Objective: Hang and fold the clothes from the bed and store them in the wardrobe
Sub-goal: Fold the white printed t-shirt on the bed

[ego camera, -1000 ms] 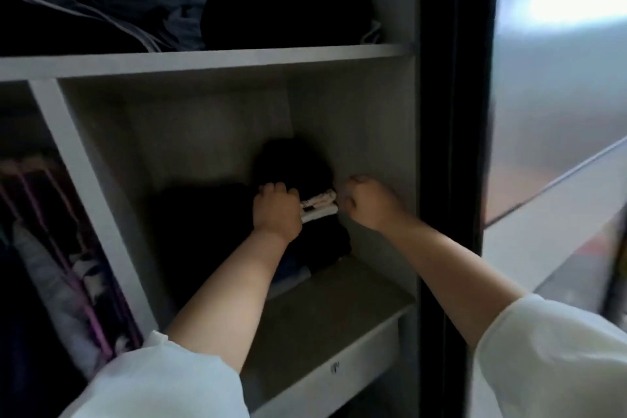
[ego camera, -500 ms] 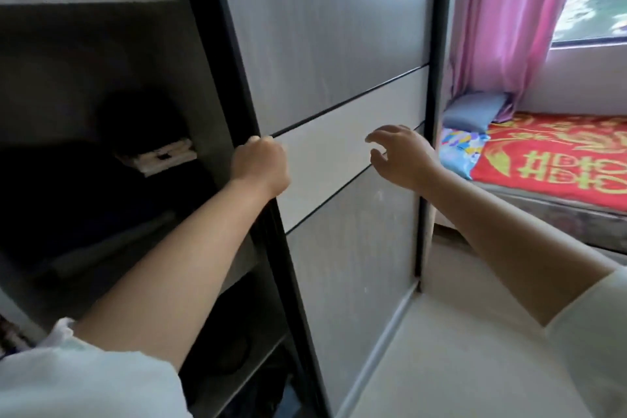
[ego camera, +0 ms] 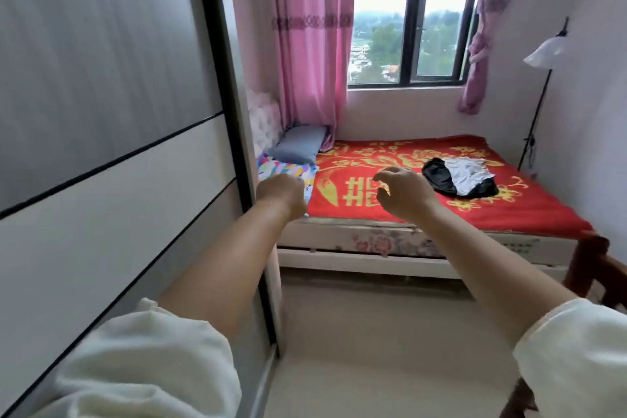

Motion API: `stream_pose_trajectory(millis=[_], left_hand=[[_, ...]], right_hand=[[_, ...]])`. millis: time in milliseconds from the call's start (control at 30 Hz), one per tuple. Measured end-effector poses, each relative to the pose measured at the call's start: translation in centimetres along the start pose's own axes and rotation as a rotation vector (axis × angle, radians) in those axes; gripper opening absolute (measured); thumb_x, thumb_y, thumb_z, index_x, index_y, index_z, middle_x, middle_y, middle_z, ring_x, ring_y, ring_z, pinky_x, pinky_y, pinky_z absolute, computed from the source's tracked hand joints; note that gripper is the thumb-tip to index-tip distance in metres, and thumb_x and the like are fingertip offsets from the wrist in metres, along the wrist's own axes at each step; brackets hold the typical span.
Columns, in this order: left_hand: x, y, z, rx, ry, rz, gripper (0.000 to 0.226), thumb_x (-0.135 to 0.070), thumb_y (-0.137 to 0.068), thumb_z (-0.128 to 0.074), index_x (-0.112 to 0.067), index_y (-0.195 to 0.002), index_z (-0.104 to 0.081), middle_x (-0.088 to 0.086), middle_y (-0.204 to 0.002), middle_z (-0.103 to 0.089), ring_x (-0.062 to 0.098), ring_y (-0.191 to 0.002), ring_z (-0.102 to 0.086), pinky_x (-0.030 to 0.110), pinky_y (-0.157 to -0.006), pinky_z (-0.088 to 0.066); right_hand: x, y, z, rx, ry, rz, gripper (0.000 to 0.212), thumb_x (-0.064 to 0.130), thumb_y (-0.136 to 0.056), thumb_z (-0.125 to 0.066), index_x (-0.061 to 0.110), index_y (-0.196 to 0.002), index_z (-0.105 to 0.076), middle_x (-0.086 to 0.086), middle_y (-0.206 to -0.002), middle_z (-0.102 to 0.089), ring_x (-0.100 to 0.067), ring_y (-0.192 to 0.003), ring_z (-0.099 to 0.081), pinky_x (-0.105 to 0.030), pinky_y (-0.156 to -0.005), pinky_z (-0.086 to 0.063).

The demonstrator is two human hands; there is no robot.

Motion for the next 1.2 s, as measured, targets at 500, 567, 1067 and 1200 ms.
stream_pose_trajectory(millis=[500,567,1067,1200], left_hand=[[-25.2,-37.9,-10.6,0.122,0.05,-0.408,0.025,-0.017,-0.095,-0.04,-0.009,-0.11,-0.058,0.007,-0.116,-0.057,0.022,-0.102,-0.057,0.028,-0.066,-0.041],[-28.5,-42.6,-11.4,0.127,0.069,-0.426,0.025,-0.018,-0.095,-0.041,-0.009,-0.111,-0.058,0.006,-0.116,-0.057,0.022,-0.103,-0.057,0.028,-0.066,-0.042],[-47.5,-78.7,-21.1,0.232,0.056,-0.492,0.015,-0.009,-0.092,-0.039,-0.01,-0.087,-0.053,0.003,-0.09,-0.049,0.025,-0.094,-0.058,0.03,-0.062,-0.042],[-52.9,-88.5,-25.9,0.312,0.057,-0.499,0.015,-0.008,-0.09,-0.039,-0.012,-0.089,-0.053,0.004,-0.094,-0.052,0.025,-0.093,-0.058,0.03,-0.062,-0.04]], right_hand=[[-35.1,-16.6,-9.5,0.08,0.058,-0.517,0.033,0.011,-0.09,-0.047,0.007,-0.119,-0.059,-0.007,-0.123,-0.058,-0.02,-0.112,-0.053,-0.029,-0.094,-0.043],[-39.7,-19.7,-10.3,0.098,0.035,-0.558,0.032,0.012,-0.09,-0.046,0.006,-0.119,-0.059,-0.008,-0.124,-0.057,-0.021,-0.115,-0.051,-0.031,-0.095,-0.042],[-69.7,-43.5,-23.2,0.225,-0.026,-0.738,0.034,0.014,-0.09,-0.043,0.011,-0.121,-0.059,-0.009,-0.122,-0.059,-0.025,-0.112,-0.053,-0.031,-0.085,-0.043],[-77.6,-49.9,-28.2,0.28,-0.072,-0.821,0.033,0.013,-0.09,-0.043,0.009,-0.118,-0.059,-0.011,-0.115,-0.062,-0.027,-0.105,-0.055,-0.028,-0.074,-0.04]])
Point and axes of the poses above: each hand's wrist, its own y-axis away from the middle knuckle, its own z-axis out of the back of the hand, x = y × z, the point moved 2 cm from there along -y, towards the middle knuckle
